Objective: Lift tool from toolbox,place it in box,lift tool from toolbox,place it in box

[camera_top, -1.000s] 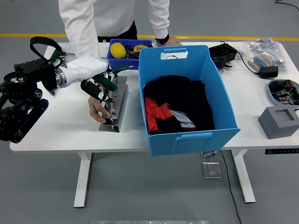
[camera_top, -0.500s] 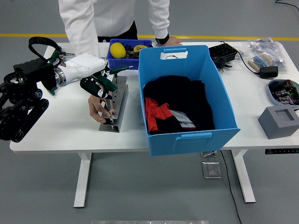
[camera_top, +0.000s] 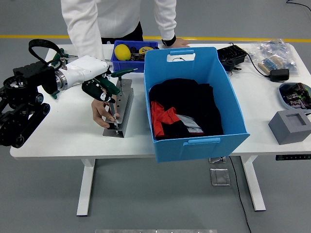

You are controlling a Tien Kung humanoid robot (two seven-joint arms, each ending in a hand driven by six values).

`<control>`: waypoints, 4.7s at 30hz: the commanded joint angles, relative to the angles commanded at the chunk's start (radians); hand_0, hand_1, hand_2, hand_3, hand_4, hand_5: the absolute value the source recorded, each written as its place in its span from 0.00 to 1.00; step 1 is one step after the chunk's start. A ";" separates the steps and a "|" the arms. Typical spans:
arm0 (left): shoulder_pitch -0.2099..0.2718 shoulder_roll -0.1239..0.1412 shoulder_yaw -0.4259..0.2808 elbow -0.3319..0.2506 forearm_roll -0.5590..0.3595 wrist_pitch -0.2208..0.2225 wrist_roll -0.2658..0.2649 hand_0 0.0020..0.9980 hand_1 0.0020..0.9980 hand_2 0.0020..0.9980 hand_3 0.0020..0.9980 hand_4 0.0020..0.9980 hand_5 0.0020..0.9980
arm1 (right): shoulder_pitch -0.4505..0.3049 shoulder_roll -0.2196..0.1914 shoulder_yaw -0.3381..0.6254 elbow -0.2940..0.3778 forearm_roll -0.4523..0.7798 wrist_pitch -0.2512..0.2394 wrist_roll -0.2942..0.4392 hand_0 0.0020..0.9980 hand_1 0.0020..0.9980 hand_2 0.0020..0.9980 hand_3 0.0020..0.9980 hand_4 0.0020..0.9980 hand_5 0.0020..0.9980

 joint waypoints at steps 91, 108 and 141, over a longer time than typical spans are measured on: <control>-0.333 -0.310 0.203 0.062 -0.277 -0.049 -0.030 0.20 0.07 0.08 0.13 0.75 0.55 | 0.010 -0.008 -0.008 0.000 -0.025 0.005 -0.007 0.69 0.69 0.78 0.65 0.89 0.73; -0.365 -0.346 0.268 0.230 -0.281 -0.018 -0.036 0.57 0.59 0.64 0.69 0.90 0.68 | 0.045 -0.019 -0.033 0.000 -0.068 0.016 -0.014 0.69 0.69 0.78 0.65 0.89 0.73; -0.320 -0.307 0.118 0.201 -0.020 0.059 -0.013 0.50 0.56 0.62 0.72 0.92 0.68 | 0.018 -0.017 -0.038 0.000 -0.048 0.014 -0.013 0.69 0.69 0.78 0.65 0.89 0.73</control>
